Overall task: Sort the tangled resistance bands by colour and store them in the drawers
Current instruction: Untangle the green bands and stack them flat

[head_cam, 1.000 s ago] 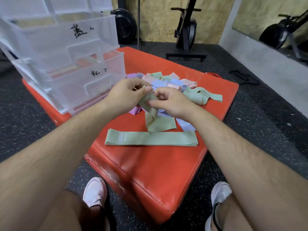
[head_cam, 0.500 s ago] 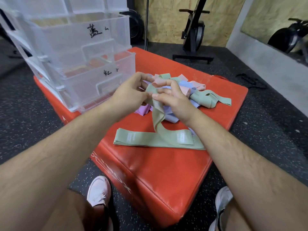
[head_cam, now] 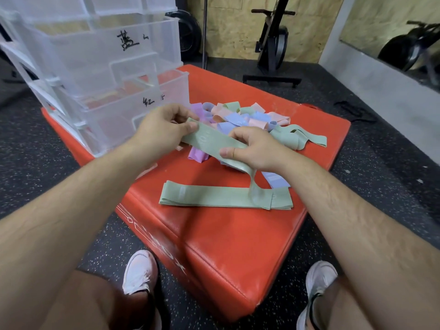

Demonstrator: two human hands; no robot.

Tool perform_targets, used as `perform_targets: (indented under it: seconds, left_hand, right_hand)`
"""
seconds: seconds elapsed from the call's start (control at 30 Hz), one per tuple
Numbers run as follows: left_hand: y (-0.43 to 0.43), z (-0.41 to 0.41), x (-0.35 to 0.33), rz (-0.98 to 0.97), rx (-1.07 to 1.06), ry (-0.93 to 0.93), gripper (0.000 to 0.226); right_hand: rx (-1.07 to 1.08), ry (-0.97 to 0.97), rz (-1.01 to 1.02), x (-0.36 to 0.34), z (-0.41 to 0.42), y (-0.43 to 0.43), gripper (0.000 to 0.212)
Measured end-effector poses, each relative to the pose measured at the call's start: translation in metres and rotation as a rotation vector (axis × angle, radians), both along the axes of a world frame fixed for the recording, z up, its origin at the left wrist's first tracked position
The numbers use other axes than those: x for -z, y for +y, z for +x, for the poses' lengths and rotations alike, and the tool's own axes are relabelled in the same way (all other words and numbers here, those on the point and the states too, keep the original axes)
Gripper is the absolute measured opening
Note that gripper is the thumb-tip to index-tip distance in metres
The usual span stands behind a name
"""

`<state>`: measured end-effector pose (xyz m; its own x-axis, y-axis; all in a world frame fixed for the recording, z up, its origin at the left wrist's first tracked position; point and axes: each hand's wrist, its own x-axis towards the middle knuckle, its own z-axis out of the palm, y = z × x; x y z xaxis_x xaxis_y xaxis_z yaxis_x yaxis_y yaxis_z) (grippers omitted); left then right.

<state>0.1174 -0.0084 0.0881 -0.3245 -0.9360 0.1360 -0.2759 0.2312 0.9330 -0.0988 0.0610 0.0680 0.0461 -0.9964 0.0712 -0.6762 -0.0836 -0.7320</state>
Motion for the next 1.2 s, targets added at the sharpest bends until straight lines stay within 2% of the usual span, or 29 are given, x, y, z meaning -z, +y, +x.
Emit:
perform_targets:
  seconds: [0.17, 0.3, 0.57, 0.67, 0.9, 1.1, 1.2]
  left_hand:
    - [-0.006, 0.013, 0.006, 0.096, -0.025, 0.029, 0.014]
    - [-0.005, 0.022, 0.01, 0.14, -0.01, 0.065, 0.015]
    - [-0.002, 0.039, 0.033, 0.203, -0.04, 0.038, 0.014]
    - [0.0, 0.044, 0.045, 0.22, -0.043, -0.033, 0.014]
    - [0.003, 0.057, 0.066, 0.239, -0.035, -0.201, 0.01]
    - [0.012, 0.052, 0.08, 0.104, -0.05, -0.453, 0.01]
    - [0.019, 0.048, 0.084, 0.059, -0.055, -0.512, 0.011]
  right_hand:
    - [0.022, 0.134, 0.098, -0.009, -0.031, 0.015, 0.027]
    - [0.124, 0.293, 0.112, -0.015, -0.06, 0.03, 0.025]
    - [0.185, 0.299, 0.169, -0.014, -0.097, 0.057, 0.013]
    - [0.208, 0.263, 0.201, -0.007, -0.101, 0.064, 0.005]
    - [0.197, 0.15, 0.312, 0.021, -0.096, 0.07, 0.026]
    - [0.197, 0.281, 0.331, 0.04, -0.091, 0.072, 0.028]
    - [0.188, 0.344, 0.34, 0.045, -0.091, 0.073, 0.024]
